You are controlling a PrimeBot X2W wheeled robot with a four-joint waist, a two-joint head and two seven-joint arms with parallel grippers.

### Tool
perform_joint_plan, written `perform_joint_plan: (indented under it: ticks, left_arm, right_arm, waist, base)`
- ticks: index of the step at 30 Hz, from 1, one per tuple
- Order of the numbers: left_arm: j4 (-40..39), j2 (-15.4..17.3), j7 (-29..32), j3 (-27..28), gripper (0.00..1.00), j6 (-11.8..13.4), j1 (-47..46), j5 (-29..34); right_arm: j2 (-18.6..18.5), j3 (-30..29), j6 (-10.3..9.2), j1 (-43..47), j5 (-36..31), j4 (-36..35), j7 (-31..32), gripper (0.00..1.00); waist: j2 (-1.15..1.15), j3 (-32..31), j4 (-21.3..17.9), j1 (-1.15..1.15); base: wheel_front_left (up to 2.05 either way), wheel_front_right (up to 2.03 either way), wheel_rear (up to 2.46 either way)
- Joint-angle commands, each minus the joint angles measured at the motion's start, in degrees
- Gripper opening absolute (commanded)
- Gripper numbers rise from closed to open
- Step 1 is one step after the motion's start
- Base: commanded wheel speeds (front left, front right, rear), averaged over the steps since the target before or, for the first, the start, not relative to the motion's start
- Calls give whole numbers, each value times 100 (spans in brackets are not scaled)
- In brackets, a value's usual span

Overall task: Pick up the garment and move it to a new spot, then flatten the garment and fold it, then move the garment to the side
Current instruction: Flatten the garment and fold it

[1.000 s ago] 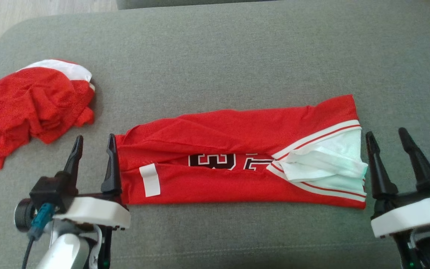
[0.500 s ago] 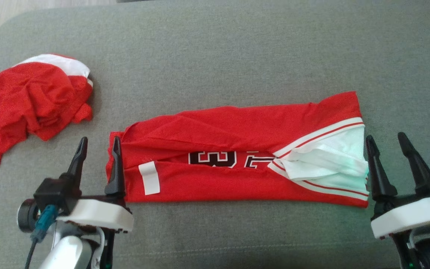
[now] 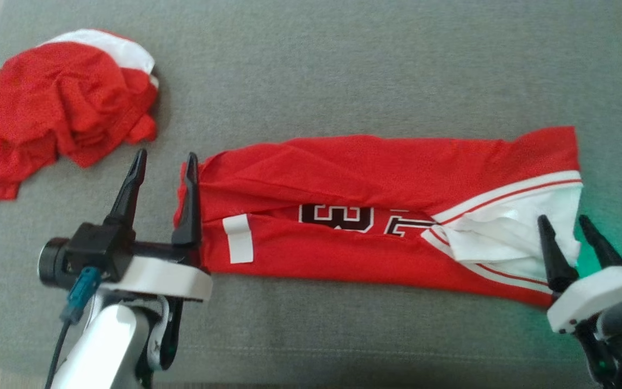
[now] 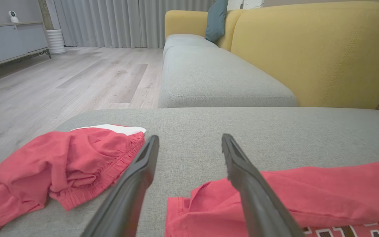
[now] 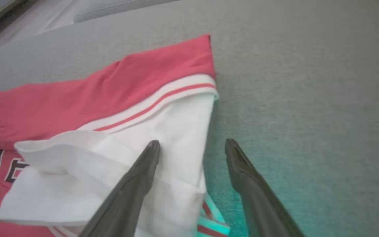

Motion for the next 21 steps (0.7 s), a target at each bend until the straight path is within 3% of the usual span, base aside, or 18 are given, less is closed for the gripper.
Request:
perform_joint_plan:
  ticks: [1, 10, 11, 12, 13, 21]
  left_arm:
    - [-199, 35, -67, 219, 100, -49, -259, 85]
    - [-202, -225, -69, 451, 100, -292, -271, 294]
    - [-191, -248, -69, 482, 100, -313, -262, 306]
    - [-182, -267, -69, 514, 100, -338, -255, 320]
    - [-173, -283, -69, 545, 100, -361, -249, 336]
    - [-121, -368, -69, 751, 100, -466, -146, 441]
  right_arm:
    - [-100, 149, 23, -129, 77, -92, 114, 100]
    - [15, 304, 23, -250, 448, 92, 1092, 100]
    - [8, 349, 23, -243, 500, 77, 1218, 87]
    - [37, 373, 23, -238, 619, 56, 1331, 33]
    - [20, 405, 23, -242, 657, 1, 1384, 0]
    - [-30, 284, 23, -169, 806, -359, 1319, 0]
  waist:
    - [0, 97, 99, -1]
    - [0, 209, 215, -1]
    - [0, 211, 216, -1]
    - [0, 210, 214, -1]
    - [0, 205, 211, -1]
    - [0, 67, 142, -1]
  base:
    - [0, 0, 0]
    - [0, 0, 0]
    - [0, 0, 0]
    - [0, 0, 0]
    - [0, 0, 0]
    - [0, 0, 0]
